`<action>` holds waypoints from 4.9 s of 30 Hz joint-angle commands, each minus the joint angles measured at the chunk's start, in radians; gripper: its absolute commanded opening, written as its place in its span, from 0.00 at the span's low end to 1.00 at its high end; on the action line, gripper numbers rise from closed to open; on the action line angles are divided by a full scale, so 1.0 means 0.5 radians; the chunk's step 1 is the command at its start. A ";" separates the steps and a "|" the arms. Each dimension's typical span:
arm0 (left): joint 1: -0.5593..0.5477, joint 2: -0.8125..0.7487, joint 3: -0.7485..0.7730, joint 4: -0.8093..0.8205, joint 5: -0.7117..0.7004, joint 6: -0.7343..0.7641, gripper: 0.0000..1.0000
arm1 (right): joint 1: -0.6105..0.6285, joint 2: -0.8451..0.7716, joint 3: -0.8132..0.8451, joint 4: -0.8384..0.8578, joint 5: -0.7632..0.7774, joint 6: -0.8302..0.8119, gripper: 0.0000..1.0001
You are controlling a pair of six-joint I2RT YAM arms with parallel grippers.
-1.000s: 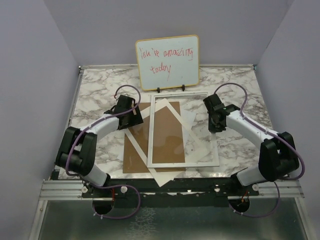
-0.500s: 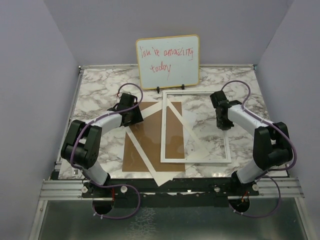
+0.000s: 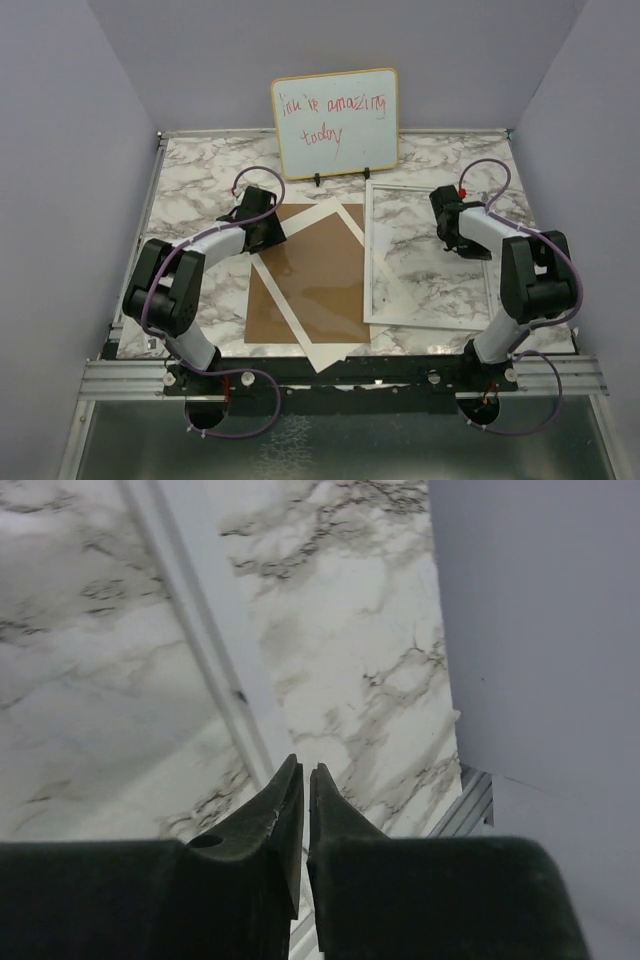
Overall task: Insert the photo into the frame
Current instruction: Place the photo frame at the center of the board, then move the photo frame to the center of the board, then pick up the photo frame item at the center of the board.
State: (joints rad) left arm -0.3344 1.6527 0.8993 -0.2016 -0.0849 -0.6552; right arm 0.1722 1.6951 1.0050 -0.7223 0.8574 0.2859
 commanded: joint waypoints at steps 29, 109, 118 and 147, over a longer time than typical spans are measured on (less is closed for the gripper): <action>0.015 -0.091 0.074 -0.332 0.014 0.225 0.81 | 0.236 -0.509 0.032 0.495 -2.069 0.543 0.57; 0.256 0.387 0.001 -0.361 1.362 0.562 0.61 | 0.729 0.305 -0.010 0.567 -2.425 0.630 0.51; 0.374 0.479 0.054 -0.341 1.659 0.587 0.57 | 0.729 0.456 0.013 0.577 -2.415 0.583 0.51; 0.529 0.194 -0.210 -0.231 1.661 0.437 0.89 | 0.729 0.608 0.062 0.693 -2.499 0.500 0.53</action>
State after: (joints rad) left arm -0.0727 1.7615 0.8696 -0.2050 0.8871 -0.4755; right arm 0.5179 1.8915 1.0992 -0.3985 -0.5655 0.6086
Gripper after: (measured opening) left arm 0.862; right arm 0.519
